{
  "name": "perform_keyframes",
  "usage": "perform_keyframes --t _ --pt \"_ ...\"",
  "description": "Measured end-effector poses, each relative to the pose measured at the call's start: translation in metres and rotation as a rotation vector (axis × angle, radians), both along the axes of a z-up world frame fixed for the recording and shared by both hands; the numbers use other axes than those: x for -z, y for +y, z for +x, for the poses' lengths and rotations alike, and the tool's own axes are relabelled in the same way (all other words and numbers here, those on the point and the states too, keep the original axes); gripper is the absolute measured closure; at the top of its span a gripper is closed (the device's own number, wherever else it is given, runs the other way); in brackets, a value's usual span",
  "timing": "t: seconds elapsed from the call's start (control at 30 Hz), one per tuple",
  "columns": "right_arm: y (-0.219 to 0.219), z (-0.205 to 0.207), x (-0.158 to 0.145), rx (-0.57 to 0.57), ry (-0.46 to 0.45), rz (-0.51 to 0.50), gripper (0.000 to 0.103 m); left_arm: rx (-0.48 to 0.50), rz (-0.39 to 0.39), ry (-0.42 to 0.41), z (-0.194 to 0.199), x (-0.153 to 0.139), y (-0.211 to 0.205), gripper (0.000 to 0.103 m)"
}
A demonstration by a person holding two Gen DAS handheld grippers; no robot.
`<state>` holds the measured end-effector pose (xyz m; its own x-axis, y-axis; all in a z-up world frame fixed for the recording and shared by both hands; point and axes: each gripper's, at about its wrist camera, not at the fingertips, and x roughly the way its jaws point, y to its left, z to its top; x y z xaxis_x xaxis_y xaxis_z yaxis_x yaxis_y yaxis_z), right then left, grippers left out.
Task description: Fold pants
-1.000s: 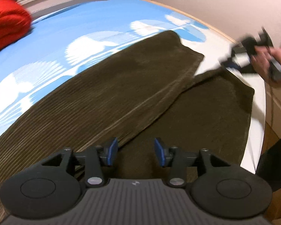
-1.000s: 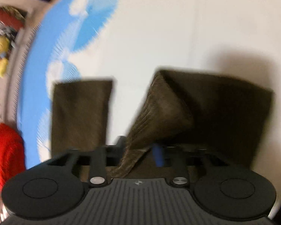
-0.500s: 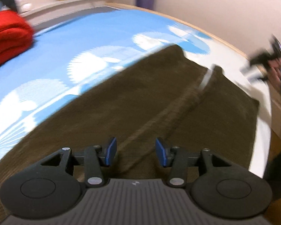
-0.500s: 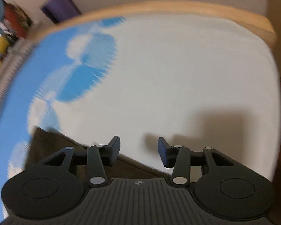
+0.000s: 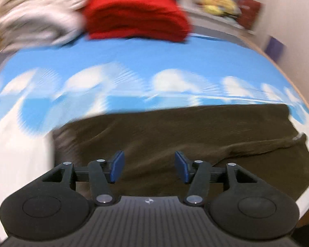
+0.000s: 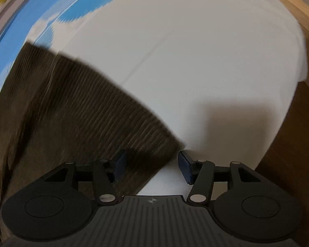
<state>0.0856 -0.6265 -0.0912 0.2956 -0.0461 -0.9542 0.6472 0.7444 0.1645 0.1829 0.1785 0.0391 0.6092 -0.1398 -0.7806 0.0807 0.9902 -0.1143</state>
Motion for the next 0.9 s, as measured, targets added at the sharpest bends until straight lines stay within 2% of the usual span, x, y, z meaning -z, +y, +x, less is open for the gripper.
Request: perform_keyframes --t 0.07,0.13,0.27,0.37,0.4,0.47,0.5,0.53,0.63,0.73,0.8,0.83,0.87,0.9 --pt "0.01 0.002 -0.001 -0.05 0.014 -0.043 0.043 -0.08 -0.015 0.045 -0.019 0.018 0.034 0.042" --pt "0.017 0.005 0.0 -0.091 0.03 -0.081 0.043 -0.134 -0.006 0.127 -0.036 0.043 0.065 0.042" --pt "0.025 0.011 0.0 -0.127 0.061 -0.13 0.043 -0.182 0.012 0.245 -0.052 0.073 0.106 0.038" --pt "0.031 0.013 0.002 -0.155 0.06 -0.149 0.047 -0.179 0.018 0.297 -0.056 0.091 0.113 0.035" --pt "0.034 0.016 0.002 -0.167 0.058 -0.154 0.051 -0.158 0.029 0.313 -0.055 0.096 0.113 0.033" --pt "0.038 0.016 0.0 -0.193 0.041 -0.149 0.068 -0.121 0.065 0.341 -0.054 0.107 0.108 0.032" --pt "0.04 0.017 -0.001 -0.2 0.025 -0.128 0.087 -0.098 0.083 0.355 -0.05 0.113 0.104 0.033" --pt "0.041 0.016 -0.004 -0.204 0.017 -0.129 0.089 -0.078 0.097 0.362 -0.048 0.119 0.099 0.033" --pt "0.052 0.015 -0.008 -0.261 0.013 -0.173 0.091 -0.059 0.095 0.38 -0.045 0.122 0.099 0.047" --pt "0.049 0.01 -0.017 -0.253 -0.02 -0.181 0.093 -0.041 0.113 0.369 -0.048 0.111 0.097 0.076" --pt "0.045 0.001 -0.038 -0.191 -0.1 -0.16 0.094 -0.037 0.123 0.302 -0.054 0.088 0.098 0.079" --pt "0.04 -0.005 -0.053 -0.143 -0.17 -0.12 0.094 -0.044 0.111 0.242 -0.062 0.071 0.101 0.08" --pt "0.037 -0.012 -0.066 -0.116 -0.234 -0.085 0.094 -0.052 0.104 0.192 -0.068 0.058 0.104 0.084" --pt "0.036 -0.016 -0.073 -0.112 -0.249 -0.083 0.094 -0.065 0.103 0.165 -0.076 0.049 0.109 0.09"
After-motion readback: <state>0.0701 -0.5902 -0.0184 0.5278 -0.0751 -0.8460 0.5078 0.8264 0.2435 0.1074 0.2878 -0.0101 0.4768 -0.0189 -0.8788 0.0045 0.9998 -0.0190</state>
